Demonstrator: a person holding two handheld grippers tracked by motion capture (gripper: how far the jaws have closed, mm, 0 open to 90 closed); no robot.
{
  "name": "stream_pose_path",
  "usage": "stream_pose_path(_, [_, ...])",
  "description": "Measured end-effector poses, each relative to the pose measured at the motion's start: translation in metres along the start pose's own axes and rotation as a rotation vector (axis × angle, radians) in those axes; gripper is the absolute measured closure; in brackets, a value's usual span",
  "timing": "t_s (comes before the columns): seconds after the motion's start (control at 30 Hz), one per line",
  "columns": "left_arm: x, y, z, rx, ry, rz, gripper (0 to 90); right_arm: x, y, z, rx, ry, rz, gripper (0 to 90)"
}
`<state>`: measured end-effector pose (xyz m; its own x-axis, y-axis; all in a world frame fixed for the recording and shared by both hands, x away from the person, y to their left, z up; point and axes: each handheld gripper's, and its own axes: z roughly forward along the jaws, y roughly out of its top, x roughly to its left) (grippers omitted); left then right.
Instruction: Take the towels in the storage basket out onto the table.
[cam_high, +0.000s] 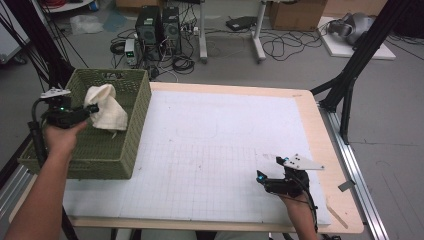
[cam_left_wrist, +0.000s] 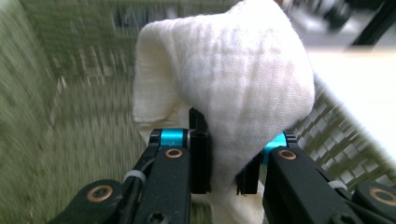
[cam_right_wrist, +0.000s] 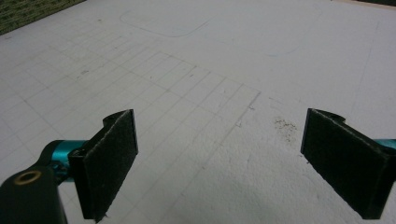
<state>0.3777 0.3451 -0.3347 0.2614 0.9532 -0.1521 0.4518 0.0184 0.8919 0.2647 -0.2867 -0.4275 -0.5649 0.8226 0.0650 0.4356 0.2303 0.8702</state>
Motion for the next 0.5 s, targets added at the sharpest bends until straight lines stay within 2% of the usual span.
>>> stream_pose_path(0.13, [-0.007, 0.010, -0.020, -0.082, -0.008, 0.050, 79.0, 0.002, 0.001, 0.000, 0.000, 0.003, -0.007, 10.2])
stream_pose_path(0.27, [-0.011, 0.019, -0.038, -0.167, -0.013, 0.055, 79.0, 0.002, 0.002, 0.000, -0.004, 0.000, -0.008, 10.2])
stream_pose_path(0.5, [-0.022, 0.032, -0.059, -0.261, -0.049, 0.080, 79.0, 0.001, 0.001, 0.000, -0.005, -0.003, -0.002, 10.2])
